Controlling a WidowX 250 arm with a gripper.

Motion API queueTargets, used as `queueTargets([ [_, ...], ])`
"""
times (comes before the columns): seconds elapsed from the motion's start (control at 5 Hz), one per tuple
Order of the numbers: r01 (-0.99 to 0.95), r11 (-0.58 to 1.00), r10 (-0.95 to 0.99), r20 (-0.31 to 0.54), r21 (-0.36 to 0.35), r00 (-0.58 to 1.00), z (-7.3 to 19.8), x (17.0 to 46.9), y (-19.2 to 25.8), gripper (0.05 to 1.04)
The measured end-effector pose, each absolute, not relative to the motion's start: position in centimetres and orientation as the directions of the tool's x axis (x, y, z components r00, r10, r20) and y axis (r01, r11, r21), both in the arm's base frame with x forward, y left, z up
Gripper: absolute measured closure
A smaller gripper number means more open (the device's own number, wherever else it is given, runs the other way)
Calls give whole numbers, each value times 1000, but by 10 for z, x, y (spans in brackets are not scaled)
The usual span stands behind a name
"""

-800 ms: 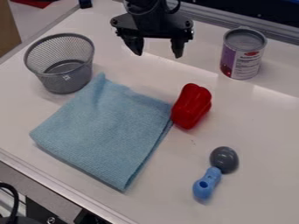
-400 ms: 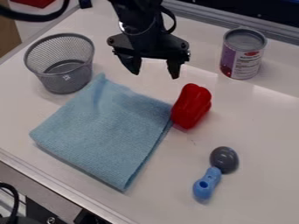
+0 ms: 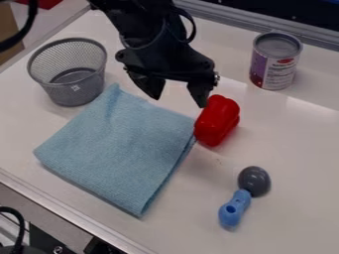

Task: Move the spoon into the transparent object on the table

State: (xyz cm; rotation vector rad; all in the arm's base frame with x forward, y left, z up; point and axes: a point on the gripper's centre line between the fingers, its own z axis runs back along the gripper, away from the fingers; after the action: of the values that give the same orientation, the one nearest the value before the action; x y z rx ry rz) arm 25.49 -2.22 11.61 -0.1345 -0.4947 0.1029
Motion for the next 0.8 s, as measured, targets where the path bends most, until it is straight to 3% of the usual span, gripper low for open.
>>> queueTargets([
  [0.4, -47, 991, 83, 307, -122, 948, 96, 221, -63, 84],
  [0.8, -12, 993, 40, 232, -120, 972, 77, 199, -92, 84],
])
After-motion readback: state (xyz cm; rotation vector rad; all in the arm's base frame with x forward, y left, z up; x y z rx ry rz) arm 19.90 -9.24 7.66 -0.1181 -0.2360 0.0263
